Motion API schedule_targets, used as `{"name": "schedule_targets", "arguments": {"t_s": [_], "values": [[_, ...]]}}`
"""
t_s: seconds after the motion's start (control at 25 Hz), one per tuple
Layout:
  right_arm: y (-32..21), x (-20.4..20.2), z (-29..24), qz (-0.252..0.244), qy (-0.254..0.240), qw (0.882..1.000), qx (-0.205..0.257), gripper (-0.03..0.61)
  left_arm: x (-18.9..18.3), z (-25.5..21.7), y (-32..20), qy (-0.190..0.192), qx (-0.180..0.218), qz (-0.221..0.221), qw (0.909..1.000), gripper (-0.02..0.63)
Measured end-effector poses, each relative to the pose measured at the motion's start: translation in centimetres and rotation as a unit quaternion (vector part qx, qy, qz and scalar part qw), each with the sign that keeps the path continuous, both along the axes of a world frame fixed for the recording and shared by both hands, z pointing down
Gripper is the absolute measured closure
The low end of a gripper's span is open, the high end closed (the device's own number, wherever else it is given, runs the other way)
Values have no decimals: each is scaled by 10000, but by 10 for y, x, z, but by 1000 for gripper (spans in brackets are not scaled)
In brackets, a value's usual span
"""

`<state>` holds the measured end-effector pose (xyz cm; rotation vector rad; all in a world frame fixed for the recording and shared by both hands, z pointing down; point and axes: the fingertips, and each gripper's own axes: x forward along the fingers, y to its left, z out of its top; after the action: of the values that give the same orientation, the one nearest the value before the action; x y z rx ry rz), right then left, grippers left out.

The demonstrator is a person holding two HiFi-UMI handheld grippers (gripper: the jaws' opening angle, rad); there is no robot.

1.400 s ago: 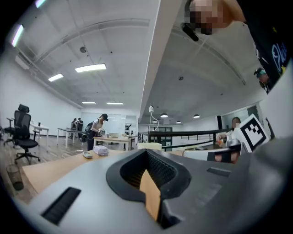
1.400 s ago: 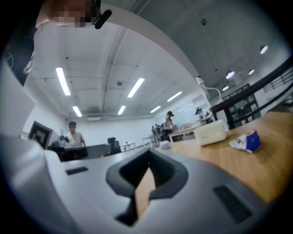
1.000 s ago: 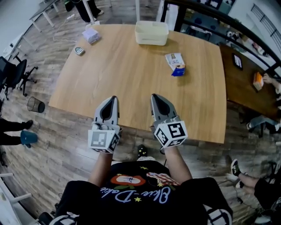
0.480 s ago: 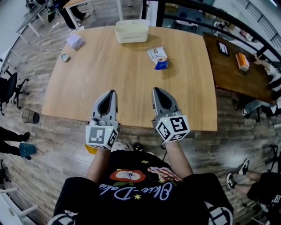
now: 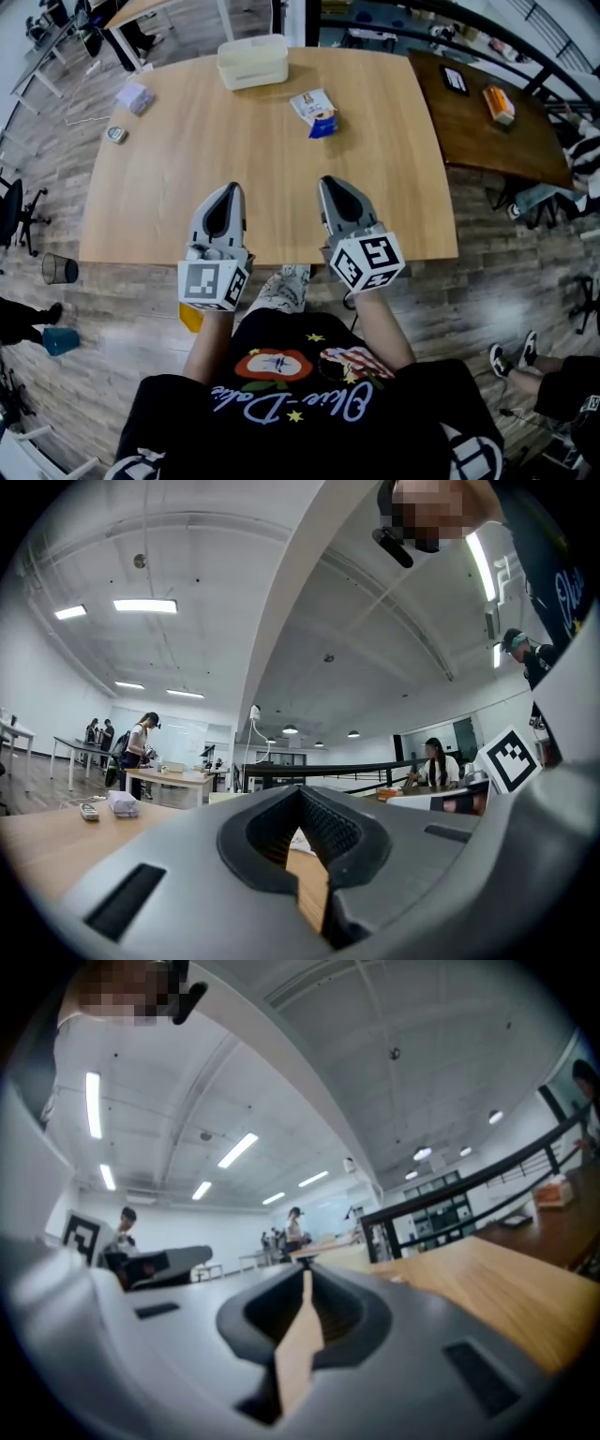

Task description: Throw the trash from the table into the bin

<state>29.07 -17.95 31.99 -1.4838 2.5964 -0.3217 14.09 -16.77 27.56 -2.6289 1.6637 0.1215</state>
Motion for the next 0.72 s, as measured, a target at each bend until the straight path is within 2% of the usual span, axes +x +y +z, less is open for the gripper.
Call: {"name": "schedule_targets", "arguments": {"t_s": [0.36,0.52,0.72], "values": [[-40,17,14,301,342,9988,-162,571,14,-1,-43,107,94,105,9998,603],[-71,17,21,319,346,9987,-206,571,16,1,-57,-71,80,136,9999,603],[-96,12,28,327,383,9984,-264,569,11,8,-81,52,31,101,9999,603]]}}
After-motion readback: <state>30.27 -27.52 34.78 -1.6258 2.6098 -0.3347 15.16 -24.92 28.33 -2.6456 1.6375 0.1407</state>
